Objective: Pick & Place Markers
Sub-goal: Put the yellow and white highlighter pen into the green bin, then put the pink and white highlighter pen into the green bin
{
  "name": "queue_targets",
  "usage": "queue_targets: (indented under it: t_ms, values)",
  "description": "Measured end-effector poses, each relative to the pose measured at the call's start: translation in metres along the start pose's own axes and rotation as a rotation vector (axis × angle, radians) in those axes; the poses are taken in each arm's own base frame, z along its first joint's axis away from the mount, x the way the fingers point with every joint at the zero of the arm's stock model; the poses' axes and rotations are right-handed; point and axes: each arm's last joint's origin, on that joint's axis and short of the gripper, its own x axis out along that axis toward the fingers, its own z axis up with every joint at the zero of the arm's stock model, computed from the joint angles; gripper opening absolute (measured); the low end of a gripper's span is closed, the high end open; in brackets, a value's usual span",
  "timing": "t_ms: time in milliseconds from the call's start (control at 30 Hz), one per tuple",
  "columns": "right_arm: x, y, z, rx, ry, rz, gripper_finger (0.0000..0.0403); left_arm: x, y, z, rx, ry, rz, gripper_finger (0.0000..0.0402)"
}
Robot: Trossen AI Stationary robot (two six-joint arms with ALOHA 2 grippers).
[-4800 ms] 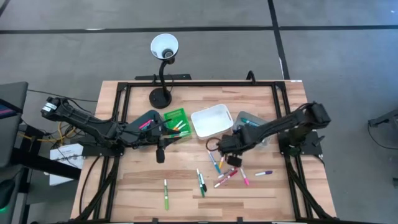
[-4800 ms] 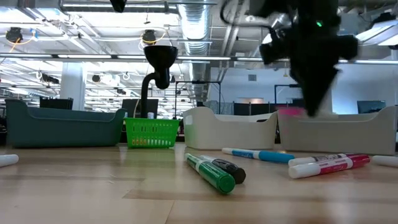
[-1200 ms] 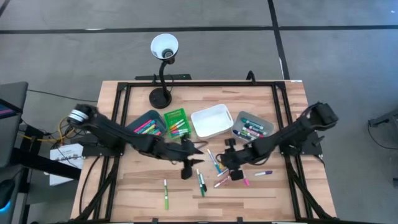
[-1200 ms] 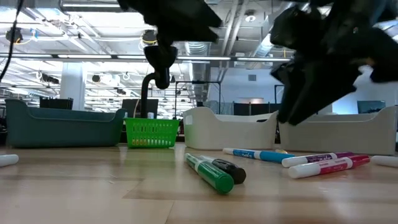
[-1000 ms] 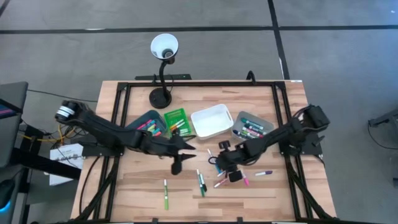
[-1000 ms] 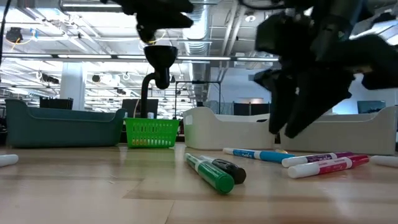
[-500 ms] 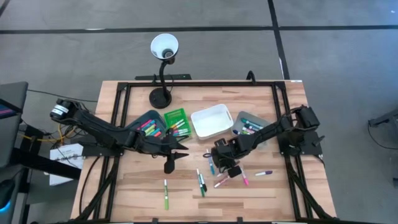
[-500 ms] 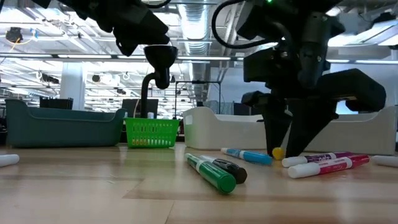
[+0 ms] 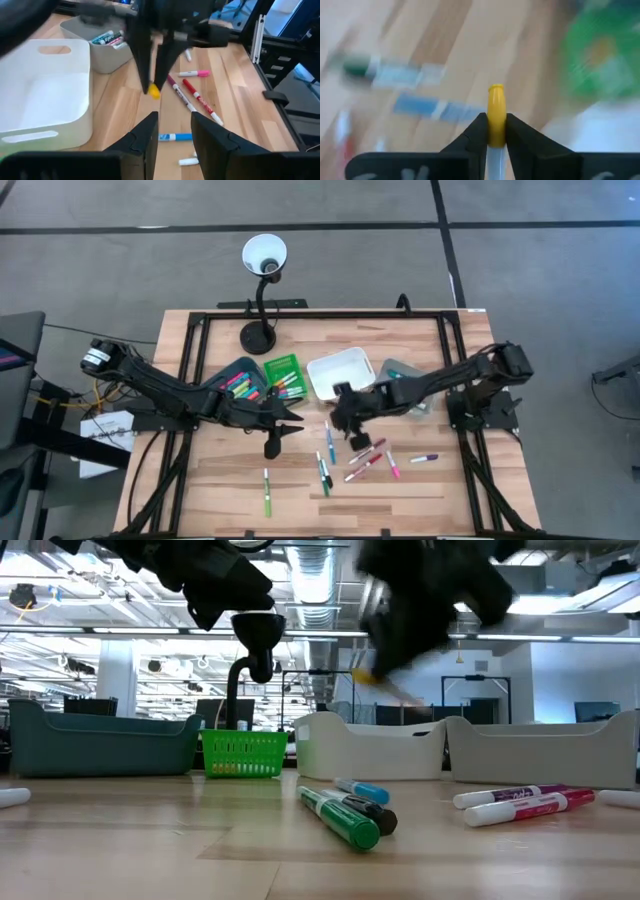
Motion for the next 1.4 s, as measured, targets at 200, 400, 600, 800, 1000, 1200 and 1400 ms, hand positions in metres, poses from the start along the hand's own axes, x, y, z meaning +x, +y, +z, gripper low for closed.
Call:
queue_targets:
  t_ms: [200, 400, 600, 800, 1000, 1200, 1400]
  values:
    - [-0.016, -0.045, 0.038, 0.187, -0.446, -0.408, 0.0029, -0.002, -0.006, 0.010, -0.029, -0.099, -0.048, 0.0112]
    - [0.022, -0.085, 0.036, 0.328, -0.714, -0.412, 0.0028, -0.009, -0.022, 0.018, 0.028, -0.210, -0.121, 0.0112]
    - [0.077, -0.102, 0.019, 0.447, -0.599, -0.381, 0.0045, -0.015, -0.026, 0.019, 0.038, -0.221, -0.143, 0.0112]
    - [0.104, -0.111, 0.021, 0.372, -0.380, -0.360, 0.0036, -0.016, -0.026, 0.020, 0.037, -0.225, -0.144, 0.0112]
    - [0.122, -0.119, 0.032, 0.302, -0.273, -0.349, 0.0073, -0.016, -0.026, 0.020, 0.034, -0.225, -0.144, 0.0112]
    - [0.130, -0.125, 0.033, 0.289, -0.155, -0.327, 0.0109, -0.016, -0.026, 0.020, 0.033, -0.225, -0.145, 0.0112]
    - [0.104, -0.122, 0.046, 0.279, -0.060, -0.290, 0.0140, -0.016, -0.026, 0.020, 0.033, -0.225, -0.145, 0.0112]
